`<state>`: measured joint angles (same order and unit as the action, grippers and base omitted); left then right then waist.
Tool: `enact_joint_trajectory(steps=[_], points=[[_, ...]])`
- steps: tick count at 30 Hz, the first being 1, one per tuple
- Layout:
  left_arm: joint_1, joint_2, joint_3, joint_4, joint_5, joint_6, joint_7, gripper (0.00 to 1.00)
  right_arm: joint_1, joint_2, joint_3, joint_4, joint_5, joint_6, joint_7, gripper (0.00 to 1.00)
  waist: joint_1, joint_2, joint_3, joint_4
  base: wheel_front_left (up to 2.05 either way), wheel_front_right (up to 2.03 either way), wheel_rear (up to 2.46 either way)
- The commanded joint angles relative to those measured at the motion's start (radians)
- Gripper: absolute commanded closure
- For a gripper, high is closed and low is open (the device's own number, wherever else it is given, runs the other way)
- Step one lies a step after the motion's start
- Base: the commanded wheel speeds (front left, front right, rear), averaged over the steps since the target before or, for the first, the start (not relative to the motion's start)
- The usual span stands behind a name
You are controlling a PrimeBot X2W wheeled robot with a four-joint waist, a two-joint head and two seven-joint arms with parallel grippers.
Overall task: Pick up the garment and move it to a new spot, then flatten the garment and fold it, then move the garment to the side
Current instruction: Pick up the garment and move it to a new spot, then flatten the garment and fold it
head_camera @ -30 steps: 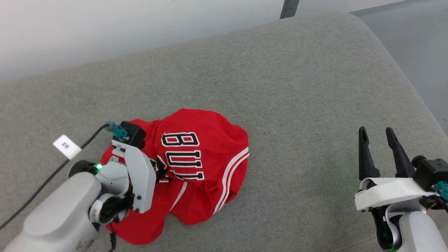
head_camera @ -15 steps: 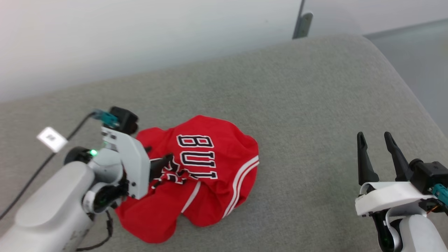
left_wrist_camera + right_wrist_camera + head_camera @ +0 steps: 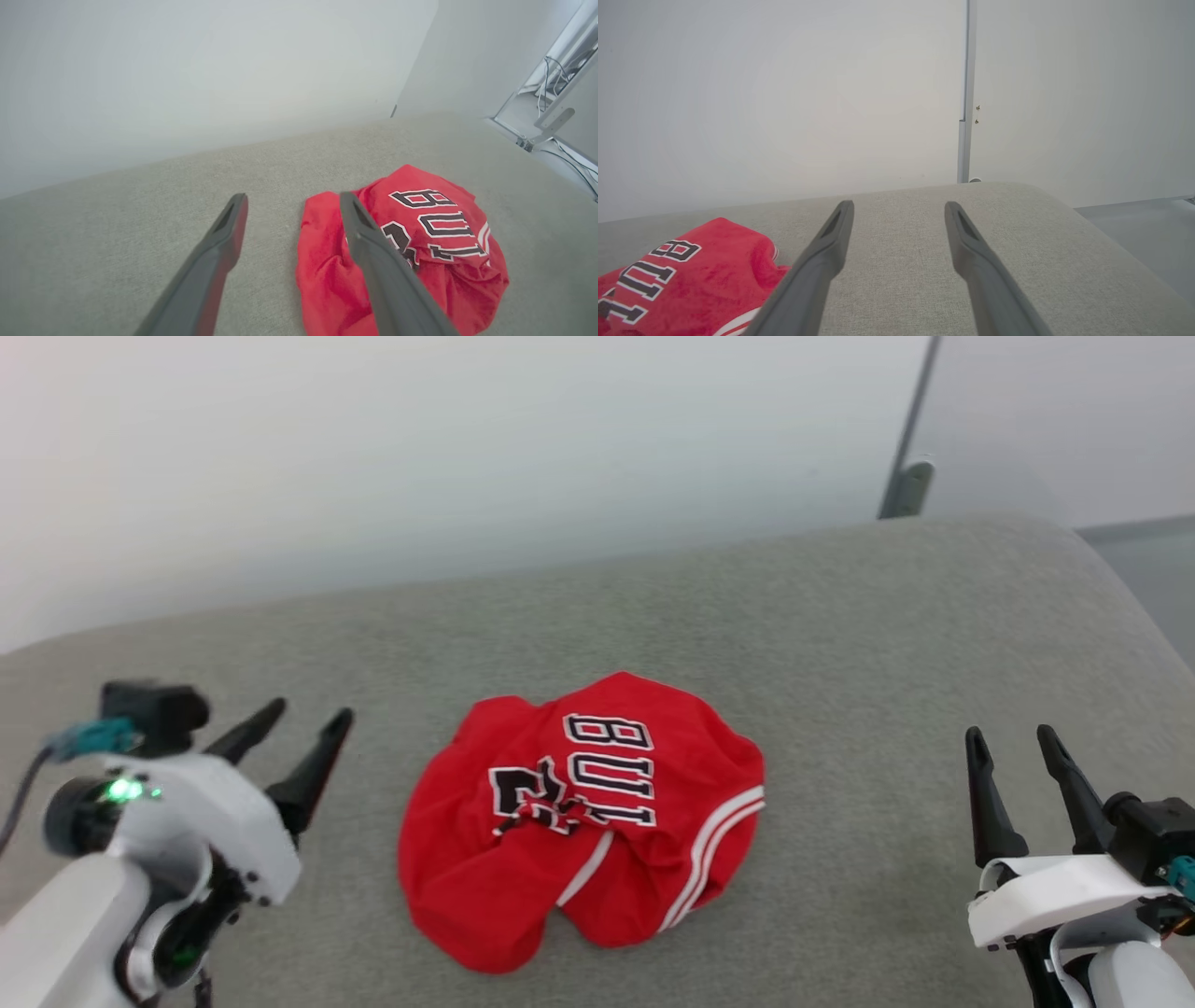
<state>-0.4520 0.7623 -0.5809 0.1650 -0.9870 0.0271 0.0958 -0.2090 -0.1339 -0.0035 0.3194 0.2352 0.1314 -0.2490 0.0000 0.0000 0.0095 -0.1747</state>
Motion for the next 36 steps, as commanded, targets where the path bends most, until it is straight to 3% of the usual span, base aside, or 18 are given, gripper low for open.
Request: enact_joint_trajectory(steps=[1, 10, 15, 22, 29, 36], points=[[0.022, 0.001, 0.007, -0.006, 0.001, 0.01, -0.021, 0.0, 0.014, -0.006, -0.001, -0.004, 0.003, -0.001, 0.001, 0.0, 0.0, 0.0, -0.033, 0.047, 0.0, 0.0, 0.0], [0.179, 0.036, 0.094, -0.052, 0.029, 0.058, -0.271, 0.0, 0.051, -0.021, -0.025, -0.016, 0.011, -0.001, -0.001, 0.0, 0.0, 0.0, -0.069, 0.14, 0.0, 0.0, 0.0], [0.268, 0.049, 0.153, -0.061, 0.01, 0.066, -0.337, 0.0, 0.078, -0.02, -0.044, -0.022, 0.01, -0.001, -0.003, 0.0, 0.0, 0.0, -0.087, 0.177, 0.0, 0.0, 0.0], [0.383, 0.028, 0.258, -0.056, 0.039, 0.041, -0.36, 0.0, 0.105, -0.018, -0.057, -0.031, 0.012, -0.001, -0.006, 0.0, 0.0, 0.0, -0.1, 0.2, 0.0, 0.0, 0.0], [0.494, -0.048, 0.422, -0.041, 0.123, -0.013, -0.359, 0.0, 0.125, -0.015, -0.058, -0.04, 0.021, -0.001, -0.007, 0.0, 0.0, 0.0, -0.106, 0.203, 0.0, 0.0, 0.0], [0.538, -0.116, 0.51, -0.01, 0.188, -0.078, -0.359, 0.0, 0.132, -0.017, -0.056, -0.045, 0.024, -0.001, -0.003, 0.0, 0.0, 0.0, -0.106, 0.203, 0.0, 0.0, 0.0]])
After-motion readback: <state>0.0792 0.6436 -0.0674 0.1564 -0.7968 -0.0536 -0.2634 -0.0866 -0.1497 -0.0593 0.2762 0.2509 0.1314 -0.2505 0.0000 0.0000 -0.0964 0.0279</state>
